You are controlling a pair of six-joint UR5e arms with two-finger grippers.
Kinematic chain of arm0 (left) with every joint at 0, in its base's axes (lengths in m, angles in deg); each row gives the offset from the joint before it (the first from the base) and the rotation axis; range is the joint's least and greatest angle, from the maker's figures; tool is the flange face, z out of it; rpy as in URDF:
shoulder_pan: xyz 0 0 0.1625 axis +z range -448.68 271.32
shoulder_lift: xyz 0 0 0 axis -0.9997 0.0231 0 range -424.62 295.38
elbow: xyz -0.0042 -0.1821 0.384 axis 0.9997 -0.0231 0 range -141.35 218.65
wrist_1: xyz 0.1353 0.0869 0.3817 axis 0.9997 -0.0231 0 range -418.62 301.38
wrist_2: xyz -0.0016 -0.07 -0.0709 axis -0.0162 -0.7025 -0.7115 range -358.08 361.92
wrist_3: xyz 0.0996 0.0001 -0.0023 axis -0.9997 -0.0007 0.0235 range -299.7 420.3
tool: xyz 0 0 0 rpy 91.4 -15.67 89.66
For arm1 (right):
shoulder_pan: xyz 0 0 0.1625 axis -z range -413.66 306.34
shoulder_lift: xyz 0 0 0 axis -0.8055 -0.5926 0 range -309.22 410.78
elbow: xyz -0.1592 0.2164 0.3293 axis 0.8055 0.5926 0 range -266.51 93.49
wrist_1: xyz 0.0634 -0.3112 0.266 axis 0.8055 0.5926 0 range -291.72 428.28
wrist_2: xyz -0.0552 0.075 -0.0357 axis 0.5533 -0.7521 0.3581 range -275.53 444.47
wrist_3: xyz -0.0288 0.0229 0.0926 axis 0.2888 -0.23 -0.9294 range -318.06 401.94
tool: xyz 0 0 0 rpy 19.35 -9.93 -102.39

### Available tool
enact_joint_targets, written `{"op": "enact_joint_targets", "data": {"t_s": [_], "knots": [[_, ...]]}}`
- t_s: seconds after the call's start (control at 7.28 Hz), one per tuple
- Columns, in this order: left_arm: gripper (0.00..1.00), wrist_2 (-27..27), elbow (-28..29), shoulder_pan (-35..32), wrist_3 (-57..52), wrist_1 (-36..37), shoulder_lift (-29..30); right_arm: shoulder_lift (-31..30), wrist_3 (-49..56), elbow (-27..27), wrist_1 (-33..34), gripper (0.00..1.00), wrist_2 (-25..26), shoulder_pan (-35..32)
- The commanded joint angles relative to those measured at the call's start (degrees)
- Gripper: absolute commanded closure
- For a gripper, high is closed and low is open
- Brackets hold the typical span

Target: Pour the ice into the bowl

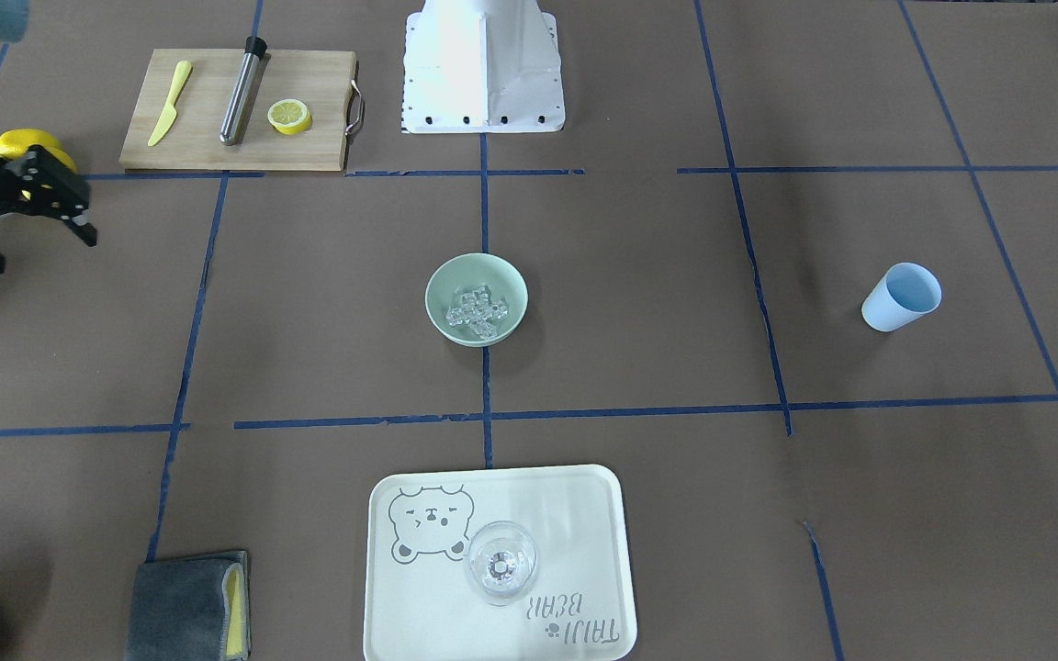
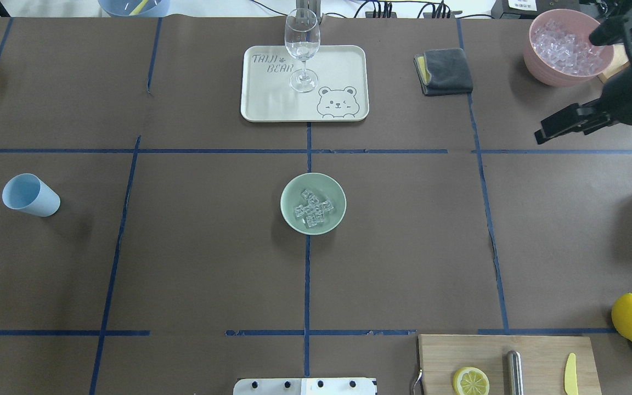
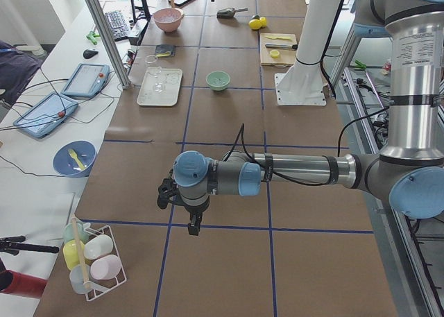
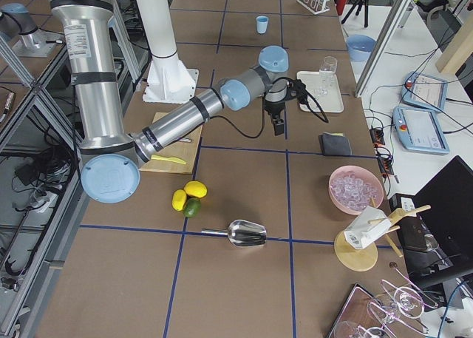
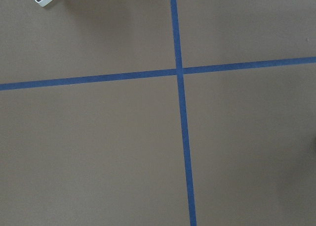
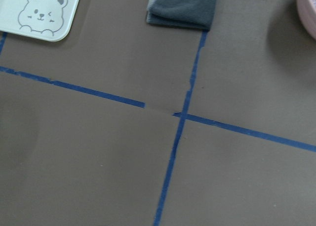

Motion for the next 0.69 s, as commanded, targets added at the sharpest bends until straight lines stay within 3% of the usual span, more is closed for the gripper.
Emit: {"op": "enact_joint_targets", "data": {"t_s": [0.0,0.14,0.27,0.55], "knots": [[0.00,-0.07,-0.19,0.01,0.03,-0.73,-0.08,12.31,-16.16,3.36,4.83,0.00,8.10,13.75],[0.00,-0.15,-0.27,0.01,0.03,-0.73,-0.08,20.65,-21.17,10.18,8.17,0.00,11.87,17.02],[0.00,-0.24,-0.36,0.01,0.03,-0.73,-0.17,22.91,-27.84,13.73,7.77,0.00,14.60,20.70],[0.00,-0.24,-0.36,0.01,-0.15,-0.73,-0.17,23.02,-30.87,17.35,3.76,0.00,18.29,25.11]]}}
